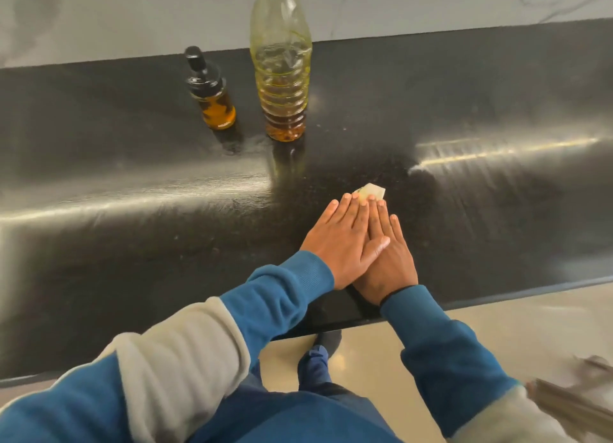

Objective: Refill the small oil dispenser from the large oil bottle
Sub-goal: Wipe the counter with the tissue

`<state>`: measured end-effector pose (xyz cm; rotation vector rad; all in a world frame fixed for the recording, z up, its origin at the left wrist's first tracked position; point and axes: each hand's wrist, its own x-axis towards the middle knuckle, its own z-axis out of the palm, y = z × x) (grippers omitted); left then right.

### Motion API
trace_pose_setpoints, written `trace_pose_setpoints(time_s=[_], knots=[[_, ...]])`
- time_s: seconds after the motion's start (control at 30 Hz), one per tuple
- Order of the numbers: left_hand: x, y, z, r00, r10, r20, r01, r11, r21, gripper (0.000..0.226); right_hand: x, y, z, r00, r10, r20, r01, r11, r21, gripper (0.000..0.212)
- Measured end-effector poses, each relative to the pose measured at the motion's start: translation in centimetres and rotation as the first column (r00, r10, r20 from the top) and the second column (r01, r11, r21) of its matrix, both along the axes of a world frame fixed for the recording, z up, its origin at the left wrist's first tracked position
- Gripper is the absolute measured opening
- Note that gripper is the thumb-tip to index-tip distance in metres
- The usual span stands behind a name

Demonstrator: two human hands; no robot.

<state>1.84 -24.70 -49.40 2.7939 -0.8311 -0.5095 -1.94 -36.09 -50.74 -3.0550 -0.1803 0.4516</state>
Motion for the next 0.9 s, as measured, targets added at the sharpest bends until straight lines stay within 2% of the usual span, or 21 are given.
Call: trace_pose_setpoints(time_s=[0.27,0.5,0.77,0.9], knots=[[1.9,12.8,0.3,0.973,0.229,-0.021,-0.229,0.973,0.03,0.074,4.3,12.5,0.5,0.979,0.201,-0.021,-0.2,0.978,0.054,0.09],[1.0,25.7,0.5,0.906,0.422,-0.035,-0.42,0.906,0.055,0.072,5.7,25.4,0.1,0.921,0.389,0.01,-0.389,0.92,0.054,0.089],[-1.6,39.0,0.5,0.776,0.63,-0.023,-0.627,0.775,0.081,0.071,6.0,39.4,0.1,0.82,0.572,0.003,-0.564,0.808,0.171,0.091],[-3.9,46.1,0.7,0.665,0.747,-0.014,-0.744,0.664,0.077,0.07,5.4,47.2,0.0,0.722,0.691,0.009,-0.68,0.708,0.189,0.09]])
